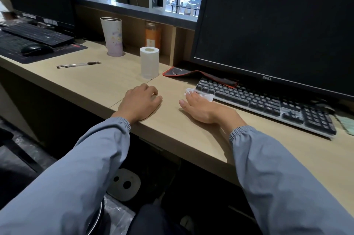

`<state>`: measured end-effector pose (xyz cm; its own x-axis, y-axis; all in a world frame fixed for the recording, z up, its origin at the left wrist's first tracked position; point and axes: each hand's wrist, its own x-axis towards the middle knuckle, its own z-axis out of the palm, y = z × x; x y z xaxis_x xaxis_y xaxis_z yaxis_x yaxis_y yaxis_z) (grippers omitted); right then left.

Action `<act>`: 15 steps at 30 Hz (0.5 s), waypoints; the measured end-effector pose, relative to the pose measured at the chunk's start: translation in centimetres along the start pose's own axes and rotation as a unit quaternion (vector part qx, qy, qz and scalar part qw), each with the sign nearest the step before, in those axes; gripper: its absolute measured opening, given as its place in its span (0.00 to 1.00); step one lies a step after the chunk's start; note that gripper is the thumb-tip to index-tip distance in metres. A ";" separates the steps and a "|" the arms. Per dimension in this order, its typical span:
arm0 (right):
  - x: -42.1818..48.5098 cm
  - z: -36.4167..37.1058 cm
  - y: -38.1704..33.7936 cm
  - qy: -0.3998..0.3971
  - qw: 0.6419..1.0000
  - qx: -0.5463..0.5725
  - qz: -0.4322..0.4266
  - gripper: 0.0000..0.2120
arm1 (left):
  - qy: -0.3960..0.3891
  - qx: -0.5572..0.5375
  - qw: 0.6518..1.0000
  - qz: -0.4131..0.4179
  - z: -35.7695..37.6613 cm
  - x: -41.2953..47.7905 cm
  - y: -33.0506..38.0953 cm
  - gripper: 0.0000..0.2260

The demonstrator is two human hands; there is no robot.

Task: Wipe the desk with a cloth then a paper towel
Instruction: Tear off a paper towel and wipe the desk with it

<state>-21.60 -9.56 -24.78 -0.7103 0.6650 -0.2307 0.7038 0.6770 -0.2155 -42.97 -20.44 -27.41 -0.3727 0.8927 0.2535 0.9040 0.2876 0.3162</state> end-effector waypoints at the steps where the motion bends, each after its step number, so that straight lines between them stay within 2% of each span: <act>1: -0.3 0.0 0.2 -0.002 1.000 -0.001 -0.005 0.39 | -0.001 -0.002 1.000 0.000 0.0 -0.1 0.0 0.19; 7: -3.4 -0.3 3.4 0.000 1.000 0.016 0.009 0.37 | -0.003 0.002 1.000 0.007 0.0 -0.1 0.0 0.20; 15: -5.1 -0.3 2.2 0.004 1.000 0.031 0.005 0.36 | -0.010 0.032 0.999 0.011 0.0 -0.4 0.8 0.20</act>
<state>-16.43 -11.38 -23.83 -0.7036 0.6738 -0.2258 0.7097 0.6503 -0.2710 -42.12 -20.57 -27.30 -0.3485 0.9055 0.2420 0.9240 0.2884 0.2511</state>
